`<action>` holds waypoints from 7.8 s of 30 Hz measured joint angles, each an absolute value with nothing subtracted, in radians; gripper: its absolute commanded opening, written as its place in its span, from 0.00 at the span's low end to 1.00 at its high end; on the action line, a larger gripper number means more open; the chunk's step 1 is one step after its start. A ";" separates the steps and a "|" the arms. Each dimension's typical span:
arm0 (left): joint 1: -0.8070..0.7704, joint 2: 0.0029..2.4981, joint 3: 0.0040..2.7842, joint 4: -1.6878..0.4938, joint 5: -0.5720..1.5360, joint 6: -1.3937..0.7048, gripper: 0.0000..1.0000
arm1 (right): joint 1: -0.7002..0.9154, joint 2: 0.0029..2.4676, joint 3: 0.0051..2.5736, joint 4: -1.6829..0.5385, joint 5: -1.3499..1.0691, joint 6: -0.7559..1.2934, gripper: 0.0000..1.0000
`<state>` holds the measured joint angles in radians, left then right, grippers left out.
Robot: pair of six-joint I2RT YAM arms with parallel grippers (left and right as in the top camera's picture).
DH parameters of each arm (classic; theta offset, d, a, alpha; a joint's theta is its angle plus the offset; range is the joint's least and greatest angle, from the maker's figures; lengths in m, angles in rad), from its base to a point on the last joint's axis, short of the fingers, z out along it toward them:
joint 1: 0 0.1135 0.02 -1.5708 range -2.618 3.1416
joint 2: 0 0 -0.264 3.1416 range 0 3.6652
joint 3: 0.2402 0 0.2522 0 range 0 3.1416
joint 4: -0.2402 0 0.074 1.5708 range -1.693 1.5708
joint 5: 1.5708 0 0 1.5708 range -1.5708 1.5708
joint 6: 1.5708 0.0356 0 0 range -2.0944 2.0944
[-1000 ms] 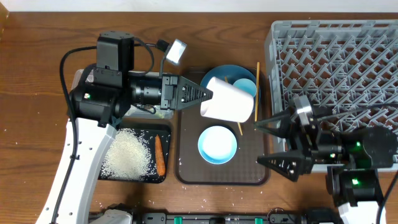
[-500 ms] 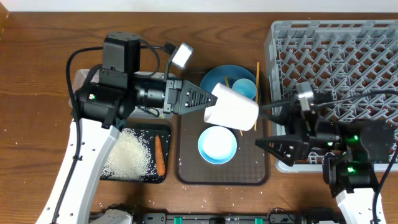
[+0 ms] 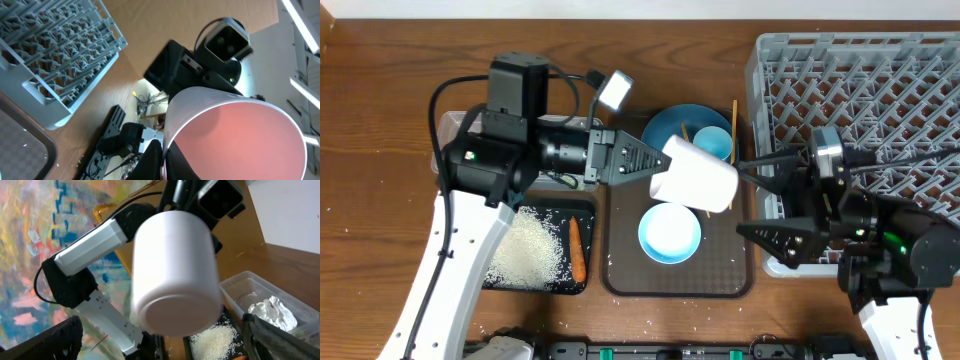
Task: Sort waste into correct bins and load items into the dishwasher rack
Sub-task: 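Grasp the pink cup with the right gripper from the left gripper, then carry the pink cup right over the grey dish rack, then lower the pink cup upside down into the rack, then open the right gripper and release the cup in the rack, then move the left gripper to the light-blue cup on the blue plate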
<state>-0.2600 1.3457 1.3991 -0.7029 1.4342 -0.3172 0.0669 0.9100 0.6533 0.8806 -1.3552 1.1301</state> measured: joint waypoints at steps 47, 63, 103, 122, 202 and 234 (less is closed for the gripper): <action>-0.295 1.337 1.399 -0.783 1.010 -0.315 0.47 | 0.099 0.982 0.652 0.914 -1.291 1.091 0.42; -0.273 1.346 1.399 -0.830 0.745 -0.314 0.48 | -0.234 0.968 0.652 0.811 -1.409 1.090 0.40; -0.273 1.346 1.399 -0.830 0.725 -0.314 0.93 | -0.522 1.275 0.654 0.577 -1.151 1.044 0.38; -0.273 1.346 1.399 -0.830 0.726 -0.315 0.95 | -0.433 1.288 1.077 -0.627 -0.664 0.327 0.38; -0.273 1.346 1.399 -0.830 0.725 -0.314 0.95 | -0.007 1.560 1.393 -1.096 -0.120 0.055 0.99; -0.411 1.501 1.398 -0.781 0.432 -0.489 0.90 | -0.007 1.560 1.393 -1.099 -0.111 0.055 0.99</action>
